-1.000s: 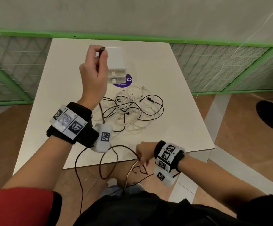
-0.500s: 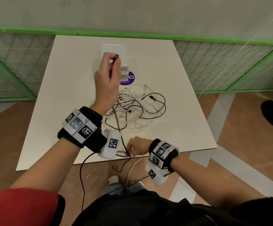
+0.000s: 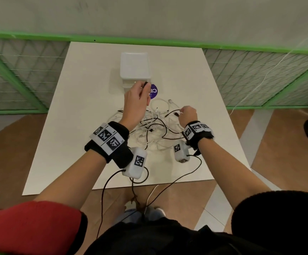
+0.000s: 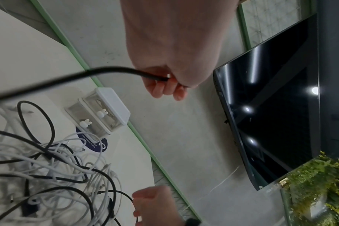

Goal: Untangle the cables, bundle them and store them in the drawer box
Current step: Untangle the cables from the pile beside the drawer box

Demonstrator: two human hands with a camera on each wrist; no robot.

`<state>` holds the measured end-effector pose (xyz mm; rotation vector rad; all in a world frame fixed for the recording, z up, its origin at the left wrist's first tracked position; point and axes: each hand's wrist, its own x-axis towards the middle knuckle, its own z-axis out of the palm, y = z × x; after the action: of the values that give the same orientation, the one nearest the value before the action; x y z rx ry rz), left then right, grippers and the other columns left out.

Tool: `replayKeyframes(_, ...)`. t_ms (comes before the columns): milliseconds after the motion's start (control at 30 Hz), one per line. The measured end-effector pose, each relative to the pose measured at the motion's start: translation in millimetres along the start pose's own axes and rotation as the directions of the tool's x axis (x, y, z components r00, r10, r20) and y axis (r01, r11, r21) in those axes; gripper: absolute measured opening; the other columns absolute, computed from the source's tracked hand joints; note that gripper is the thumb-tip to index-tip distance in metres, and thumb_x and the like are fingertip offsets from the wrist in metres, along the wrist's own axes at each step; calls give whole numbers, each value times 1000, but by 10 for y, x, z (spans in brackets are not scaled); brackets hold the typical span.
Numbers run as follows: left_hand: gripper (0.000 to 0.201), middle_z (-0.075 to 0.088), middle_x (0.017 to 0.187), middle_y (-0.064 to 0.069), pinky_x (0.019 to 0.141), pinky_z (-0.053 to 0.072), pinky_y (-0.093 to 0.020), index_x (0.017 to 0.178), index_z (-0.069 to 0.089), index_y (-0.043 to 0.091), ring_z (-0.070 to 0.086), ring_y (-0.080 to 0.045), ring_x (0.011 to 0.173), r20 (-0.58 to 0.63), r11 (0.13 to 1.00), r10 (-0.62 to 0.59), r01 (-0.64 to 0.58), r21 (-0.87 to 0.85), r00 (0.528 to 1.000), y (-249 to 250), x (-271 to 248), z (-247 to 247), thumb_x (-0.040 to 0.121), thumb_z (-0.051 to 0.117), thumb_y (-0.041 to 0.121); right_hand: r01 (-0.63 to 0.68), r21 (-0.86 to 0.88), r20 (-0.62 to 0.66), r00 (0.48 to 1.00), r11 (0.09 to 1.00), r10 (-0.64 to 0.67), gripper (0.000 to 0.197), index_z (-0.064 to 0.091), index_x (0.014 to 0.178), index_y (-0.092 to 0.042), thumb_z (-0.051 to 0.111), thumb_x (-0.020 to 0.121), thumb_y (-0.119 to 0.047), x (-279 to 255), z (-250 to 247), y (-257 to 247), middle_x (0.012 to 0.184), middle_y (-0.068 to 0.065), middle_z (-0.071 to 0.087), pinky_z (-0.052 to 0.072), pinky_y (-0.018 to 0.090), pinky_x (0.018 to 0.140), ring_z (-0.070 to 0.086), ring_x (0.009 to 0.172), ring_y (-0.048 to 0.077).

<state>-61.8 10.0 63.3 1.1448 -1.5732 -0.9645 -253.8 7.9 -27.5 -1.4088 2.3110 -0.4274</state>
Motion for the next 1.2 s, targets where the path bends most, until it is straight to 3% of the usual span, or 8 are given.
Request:
replayKeyframes(133,26,43,51,2,49,30,-14,87,54,-2,35,-5,45,30,1000,-24,24,-9,999,-89,67,-2,99,43,18,7,-93,138,990,996,6,33,56,122,3,39,95,-7,156,233,181,127,23,55,36,37,99,48,120,37)
replayKeyframes(233,26,44,52,1,52,32,-15,88,54,-4,36,-5,47,24,999,-35,35,-31,999,-163,104,-33,98,44,18,-27,-31,114,993,999,30,36,49,130,-1,42,95,-8,236,357,297,133,20,50,32,36,102,43,125,35)
replayKeyframes(533,24,44,59,2,52,28,-17,90,55,-4,35,-5,50,-10,1000,-26,26,6,1000,-293,250,22,98,45,17,-75,-88,95,992,993,84,23,60,108,1,47,90,-5,413,519,330,115,21,60,44,37,88,55,108,35)
replayKeyframes(667,24,43,66,9,48,29,-15,103,50,-4,41,2,48,-25,993,-39,42,114,999,-361,298,68,101,33,12,47,-104,166,986,994,-29,25,59,107,0,53,92,-19,336,524,276,122,18,45,45,40,87,56,100,37)
replayKeyframes(800,23,42,67,11,47,30,-14,109,47,-4,39,-3,50,33,989,-84,79,126,996,-414,294,125,100,31,9,236,206,46,967,950,-250,22,50,106,1,48,95,-18,213,431,110,100,18,65,44,34,75,61,89,33)
replayKeyframes(967,25,60,80,-7,48,31,-11,109,52,-1,41,-2,49,42,989,-98,93,113,994,-493,295,246,101,36,16,282,517,-235,955,808,-183,17,60,100,-1,52,93,-14,106,205,-247,77,8,67,51,34,70,61,67,15)
replayKeyframes(1100,25,66,95,-9,49,33,-12,111,53,2,45,-3,54,36,987,-130,126,100,991,-494,294,308,99,41,20,316,653,-231,949,688,-217,19,64,104,1,59,87,-4,-22,95,-510,84,3,65,49,13,58,59,57,-2)
replayKeyframes(1200,25,62,91,-9,56,37,-11,112,54,2,53,-13,71,25,991,-111,109,78,994,-428,268,326,99,43,19,303,734,-201,952,608,-231,20,59,105,-1,61,85,-3,-178,83,-684,79,6,65,51,19,54,59,51,3)
